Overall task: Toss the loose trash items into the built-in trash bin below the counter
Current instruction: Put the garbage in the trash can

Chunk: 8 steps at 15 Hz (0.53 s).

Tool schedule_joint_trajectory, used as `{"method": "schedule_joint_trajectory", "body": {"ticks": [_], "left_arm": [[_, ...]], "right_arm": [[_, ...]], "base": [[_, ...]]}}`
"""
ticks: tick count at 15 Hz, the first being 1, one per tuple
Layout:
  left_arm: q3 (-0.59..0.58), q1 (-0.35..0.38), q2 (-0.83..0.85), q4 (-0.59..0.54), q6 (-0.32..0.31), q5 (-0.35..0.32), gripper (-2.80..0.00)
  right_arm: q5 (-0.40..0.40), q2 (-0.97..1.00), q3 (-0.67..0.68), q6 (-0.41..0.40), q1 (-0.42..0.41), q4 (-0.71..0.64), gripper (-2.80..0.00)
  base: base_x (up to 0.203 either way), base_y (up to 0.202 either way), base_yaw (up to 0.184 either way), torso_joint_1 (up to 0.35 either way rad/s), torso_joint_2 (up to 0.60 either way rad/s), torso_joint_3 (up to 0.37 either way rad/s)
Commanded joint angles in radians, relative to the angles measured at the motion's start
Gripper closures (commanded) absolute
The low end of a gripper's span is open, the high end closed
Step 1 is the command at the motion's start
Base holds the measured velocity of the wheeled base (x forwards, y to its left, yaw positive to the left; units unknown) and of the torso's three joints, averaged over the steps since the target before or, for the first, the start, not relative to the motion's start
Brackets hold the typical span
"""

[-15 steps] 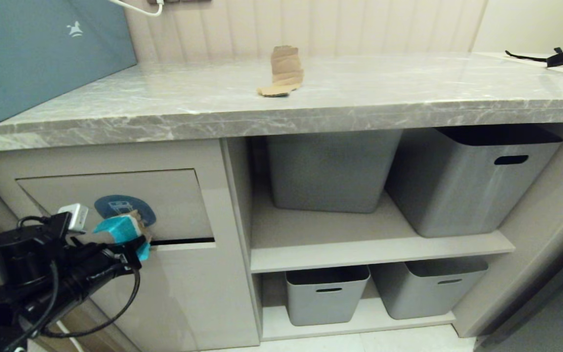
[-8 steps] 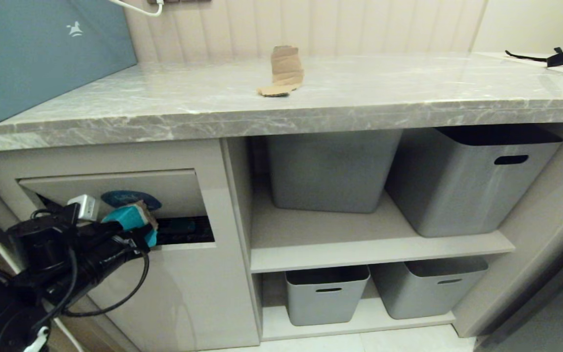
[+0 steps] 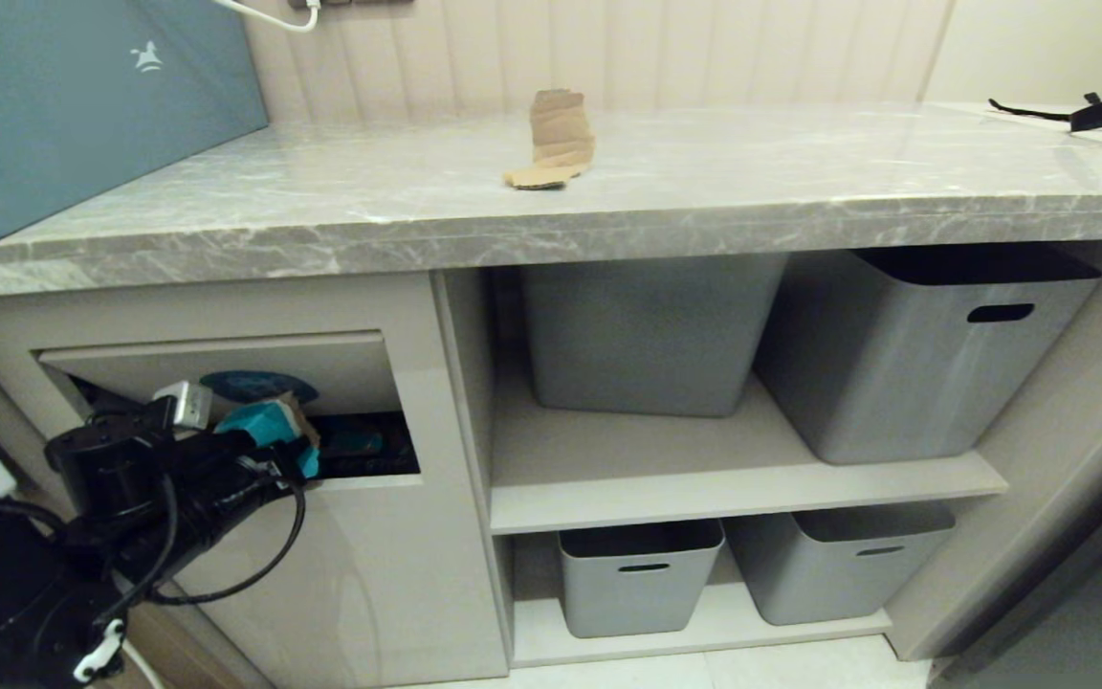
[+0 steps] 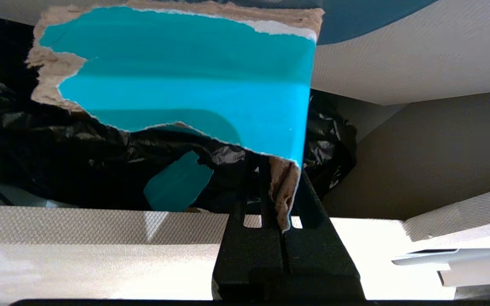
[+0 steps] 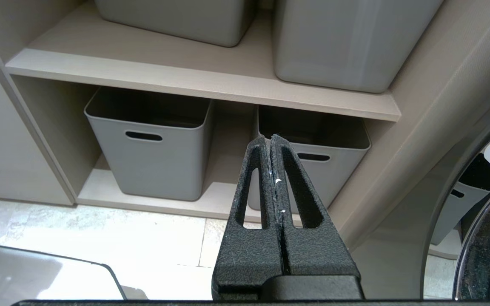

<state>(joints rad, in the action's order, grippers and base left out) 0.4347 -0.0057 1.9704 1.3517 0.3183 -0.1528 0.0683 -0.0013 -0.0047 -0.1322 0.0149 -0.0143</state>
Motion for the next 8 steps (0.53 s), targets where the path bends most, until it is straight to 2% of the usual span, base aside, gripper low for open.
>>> {"method": "schedule_joint_trajectory", "body": {"ticks": [1, 2, 3, 8], "left_arm": [[0.003, -0.001, 0.007, 0.005, 0.002, -0.002, 0.0], [0.003, -0.003, 0.007, 0.0, 0.001, -0.002, 0.0], [0.004, -0.003, 0.007, -0.003, 0.002, -0.002, -2.8], [0.05, -0.003, 0.007, -0.037, 0.028, -0.001, -2.8]], "right_arm": [[0.001, 0.001, 0.0, -0.001, 0.0, 0.0, 0.0], [0.001, 0.001, 0.0, -0.001, 0.0, 0.0, 0.0], [0.001, 0.001, 0.0, -0.001, 0.0, -0.001, 0.0], [0.001, 0.001, 0.0, -0.001, 0.0, 0.0, 0.0]], "base": [[0.0, 0.0, 0.0, 0.0, 0.0, 0.0], [0.0, 0.0, 0.0, 0.0, 0.0, 0.0], [0.0, 0.0, 0.0, 0.0, 0.0, 0.0], [0.0, 0.0, 0.0, 0.0, 0.0, 0.0]]}}
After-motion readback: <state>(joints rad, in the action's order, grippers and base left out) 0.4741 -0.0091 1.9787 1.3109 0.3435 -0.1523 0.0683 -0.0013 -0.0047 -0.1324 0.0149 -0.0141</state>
